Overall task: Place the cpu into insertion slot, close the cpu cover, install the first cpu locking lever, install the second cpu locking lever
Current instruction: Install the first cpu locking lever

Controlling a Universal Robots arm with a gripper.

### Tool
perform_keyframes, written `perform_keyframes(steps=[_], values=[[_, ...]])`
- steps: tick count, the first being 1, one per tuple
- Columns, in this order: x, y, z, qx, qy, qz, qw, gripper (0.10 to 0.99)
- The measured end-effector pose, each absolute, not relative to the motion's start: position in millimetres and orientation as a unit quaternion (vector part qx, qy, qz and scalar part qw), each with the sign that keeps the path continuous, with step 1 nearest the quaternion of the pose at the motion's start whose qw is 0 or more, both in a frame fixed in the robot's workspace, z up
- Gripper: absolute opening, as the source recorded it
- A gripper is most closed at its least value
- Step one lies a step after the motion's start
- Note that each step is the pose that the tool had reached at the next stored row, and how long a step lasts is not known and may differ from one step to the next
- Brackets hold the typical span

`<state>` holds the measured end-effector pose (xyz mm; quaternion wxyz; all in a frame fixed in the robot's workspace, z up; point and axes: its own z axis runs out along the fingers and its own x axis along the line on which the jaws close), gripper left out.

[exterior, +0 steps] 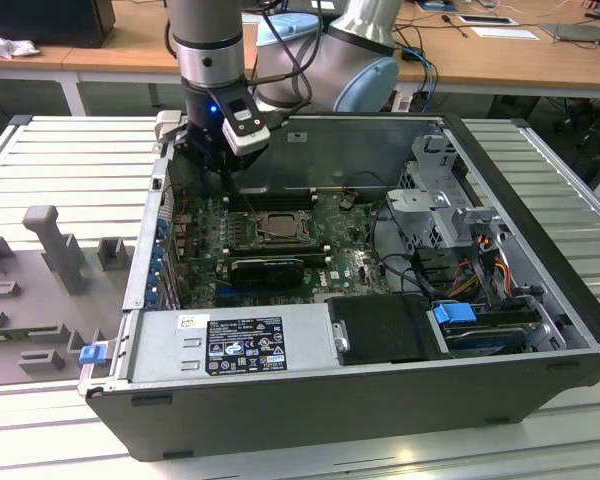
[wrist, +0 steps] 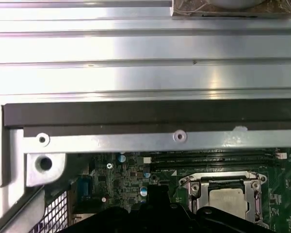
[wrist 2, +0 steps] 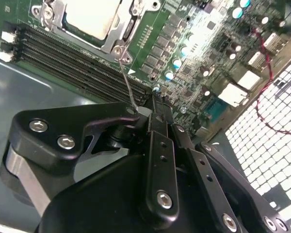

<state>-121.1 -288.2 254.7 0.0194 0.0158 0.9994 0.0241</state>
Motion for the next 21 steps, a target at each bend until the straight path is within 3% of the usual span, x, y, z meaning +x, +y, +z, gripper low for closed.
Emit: perform_keyframes(steps=[21], values=[[-96, -285, 254, 0.015, 0.999, 0.024, 0.019, 0.106]])
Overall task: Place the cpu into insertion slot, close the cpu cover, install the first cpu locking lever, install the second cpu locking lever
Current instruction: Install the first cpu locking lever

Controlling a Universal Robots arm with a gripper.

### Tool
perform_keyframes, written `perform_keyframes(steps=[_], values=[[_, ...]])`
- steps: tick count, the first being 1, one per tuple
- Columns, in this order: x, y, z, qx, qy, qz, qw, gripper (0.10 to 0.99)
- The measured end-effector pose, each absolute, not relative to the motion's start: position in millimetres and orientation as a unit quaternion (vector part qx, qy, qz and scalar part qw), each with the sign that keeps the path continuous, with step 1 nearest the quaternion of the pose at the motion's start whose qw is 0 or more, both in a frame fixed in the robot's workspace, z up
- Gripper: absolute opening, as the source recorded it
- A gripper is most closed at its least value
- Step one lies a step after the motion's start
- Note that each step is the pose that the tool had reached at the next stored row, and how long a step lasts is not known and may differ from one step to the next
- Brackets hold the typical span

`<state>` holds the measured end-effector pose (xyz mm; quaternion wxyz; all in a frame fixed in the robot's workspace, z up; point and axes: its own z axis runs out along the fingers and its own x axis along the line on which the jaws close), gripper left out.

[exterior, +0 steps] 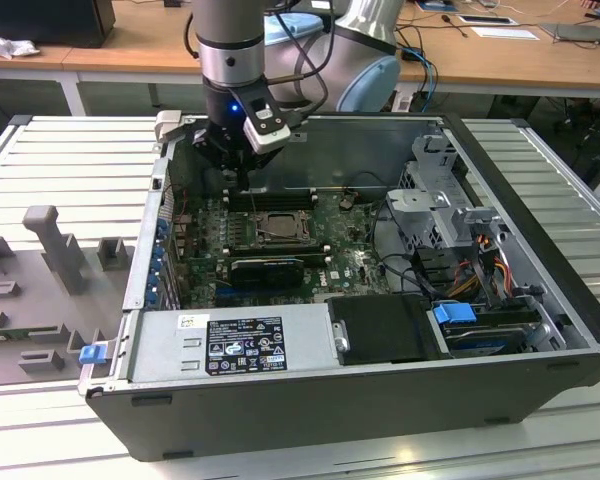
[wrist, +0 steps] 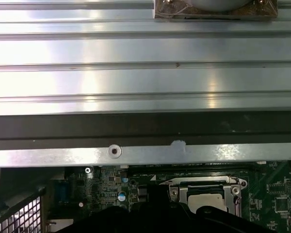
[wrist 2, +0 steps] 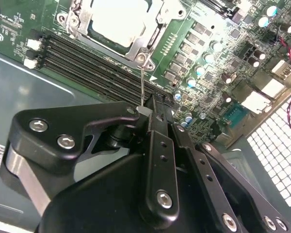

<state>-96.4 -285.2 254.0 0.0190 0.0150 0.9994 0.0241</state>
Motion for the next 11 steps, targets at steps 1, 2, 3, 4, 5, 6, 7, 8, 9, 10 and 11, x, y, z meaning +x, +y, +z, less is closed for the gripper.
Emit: perform_keyframes(steps=[1, 2, 3, 4, 5, 6, 7, 8, 9, 10, 11], values=[[-95.8, -285.2, 254.0, 0.015, 0.999, 0.024, 0.019, 0.106], [-95.1, -285.2, 254.0, 0.015, 0.999, 0.024, 0.019, 0.106], [-94.5, -285.2, 254.0, 0.015, 0.999, 0.024, 0.019, 0.106], [-93.6, -285.3, 254.0, 0.015, 0.999, 0.024, 0.019, 0.106], [-92.9, -285.3, 254.0, 0.015, 0.999, 0.024, 0.019, 0.106], [-92.1, -285.2, 254.0, 0.015, 0.999, 0.024, 0.019, 0.106], [-91.6, -285.3, 254.0, 0.015, 0.999, 0.024, 0.019, 0.106], [-91.2, -285.3, 254.0, 0.015, 0.999, 0.024, 0.019, 0.106], [-90.2, -285.2, 254.0, 0.015, 0.999, 0.024, 0.019, 0.106], [-88.5, -285.2, 254.0, 0.015, 0.999, 0.024, 0.019, 0.106], [-87.4, -285.2, 254.0, 0.015, 0.999, 0.024, 0.019, 0.106]])
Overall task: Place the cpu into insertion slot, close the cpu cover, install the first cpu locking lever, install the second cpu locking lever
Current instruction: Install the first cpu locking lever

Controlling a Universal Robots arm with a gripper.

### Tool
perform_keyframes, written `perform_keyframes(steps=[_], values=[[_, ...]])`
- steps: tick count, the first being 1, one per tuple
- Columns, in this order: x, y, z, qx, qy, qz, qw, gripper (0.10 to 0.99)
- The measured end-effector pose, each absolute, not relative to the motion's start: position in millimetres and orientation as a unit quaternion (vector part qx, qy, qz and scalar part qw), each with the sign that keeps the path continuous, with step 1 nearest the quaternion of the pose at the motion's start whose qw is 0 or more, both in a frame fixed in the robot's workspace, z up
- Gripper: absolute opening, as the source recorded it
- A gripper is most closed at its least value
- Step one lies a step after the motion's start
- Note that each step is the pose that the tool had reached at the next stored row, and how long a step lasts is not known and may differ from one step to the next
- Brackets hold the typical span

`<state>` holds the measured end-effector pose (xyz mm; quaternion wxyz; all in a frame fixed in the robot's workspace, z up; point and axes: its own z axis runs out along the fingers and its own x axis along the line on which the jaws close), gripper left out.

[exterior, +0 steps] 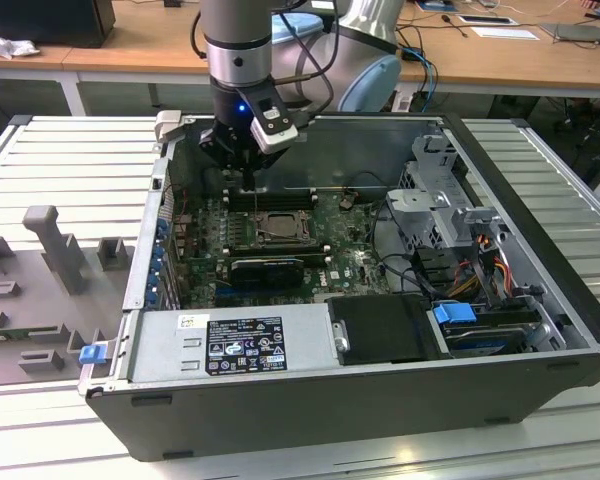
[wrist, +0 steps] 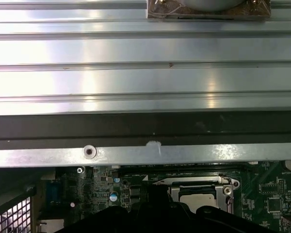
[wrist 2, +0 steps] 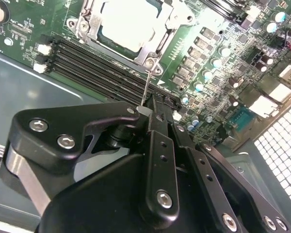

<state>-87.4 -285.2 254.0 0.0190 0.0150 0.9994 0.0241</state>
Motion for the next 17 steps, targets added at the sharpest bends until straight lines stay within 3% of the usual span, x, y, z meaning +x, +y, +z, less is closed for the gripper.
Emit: perform_keyframes(steps=[17], values=[[-76.4, -285.2, 254.0, 0.015, 0.999, 0.024, 0.019, 0.106]])
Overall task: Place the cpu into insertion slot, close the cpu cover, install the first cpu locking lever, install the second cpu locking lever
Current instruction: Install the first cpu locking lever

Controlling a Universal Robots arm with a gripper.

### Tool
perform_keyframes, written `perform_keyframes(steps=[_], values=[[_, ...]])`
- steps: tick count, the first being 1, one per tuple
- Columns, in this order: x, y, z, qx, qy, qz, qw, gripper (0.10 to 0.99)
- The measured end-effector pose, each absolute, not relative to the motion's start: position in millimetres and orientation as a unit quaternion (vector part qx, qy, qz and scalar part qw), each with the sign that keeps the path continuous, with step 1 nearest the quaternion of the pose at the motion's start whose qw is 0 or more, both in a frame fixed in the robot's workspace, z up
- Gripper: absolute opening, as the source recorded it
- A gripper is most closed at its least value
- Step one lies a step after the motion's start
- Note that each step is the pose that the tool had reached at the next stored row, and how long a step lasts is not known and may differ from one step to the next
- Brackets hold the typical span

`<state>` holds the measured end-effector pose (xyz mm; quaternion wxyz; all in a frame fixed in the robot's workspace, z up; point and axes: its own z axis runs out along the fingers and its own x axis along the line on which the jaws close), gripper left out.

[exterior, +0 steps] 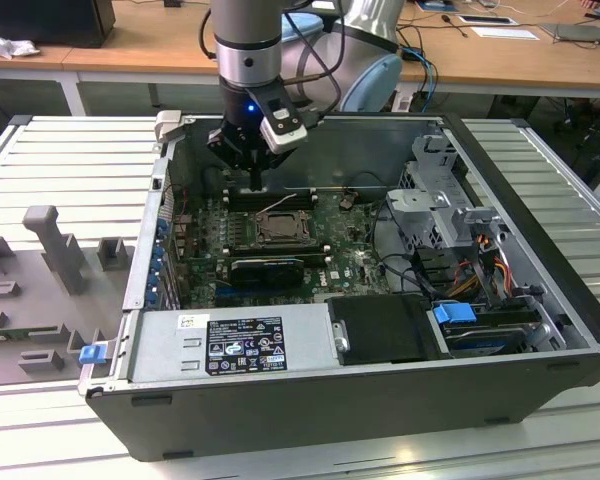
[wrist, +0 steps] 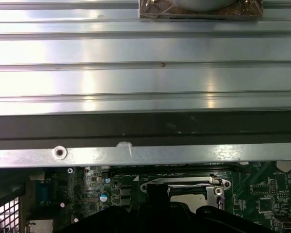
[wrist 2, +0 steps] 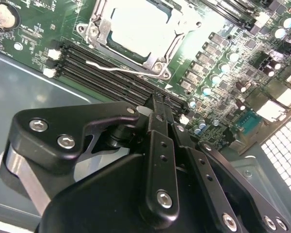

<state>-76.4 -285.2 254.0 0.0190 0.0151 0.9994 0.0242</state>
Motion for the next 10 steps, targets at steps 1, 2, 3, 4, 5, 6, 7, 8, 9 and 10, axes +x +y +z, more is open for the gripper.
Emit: perform_keyframes(steps=[1, 2, 3, 4, 5, 6, 7, 8, 9, 10], values=[[-75.0, -285.2, 253.9, 0.015, 0.999, 0.024, 0.019, 0.106], [-73.7, -285.2, 253.8, 0.015, 0.999, 0.024, 0.019, 0.106], [-72.4, -285.2, 253.8, 0.015, 0.999, 0.024, 0.019, 0.106], [-71.3, -285.2, 253.7, 0.015, 0.999, 0.024, 0.019, 0.106], [-70.1, -285.2, 253.5, 0.015, 0.999, 0.024, 0.019, 0.106], [-69.1, -285.2, 253.3, 0.015, 0.999, 0.024, 0.019, 0.106], [-68.2, -285.3, 253.1, 0.015, 0.999, 0.024, 0.019, 0.106], [-67.9, -285.3, 253.0, 0.015, 0.999, 0.024, 0.019, 0.106], [-67.5, -285.3, 252.8, 0.015, 0.999, 0.024, 0.019, 0.106], [-67.1, -285.2, 252.4, 0.015, 0.999, 0.024, 0.019, 0.106]])
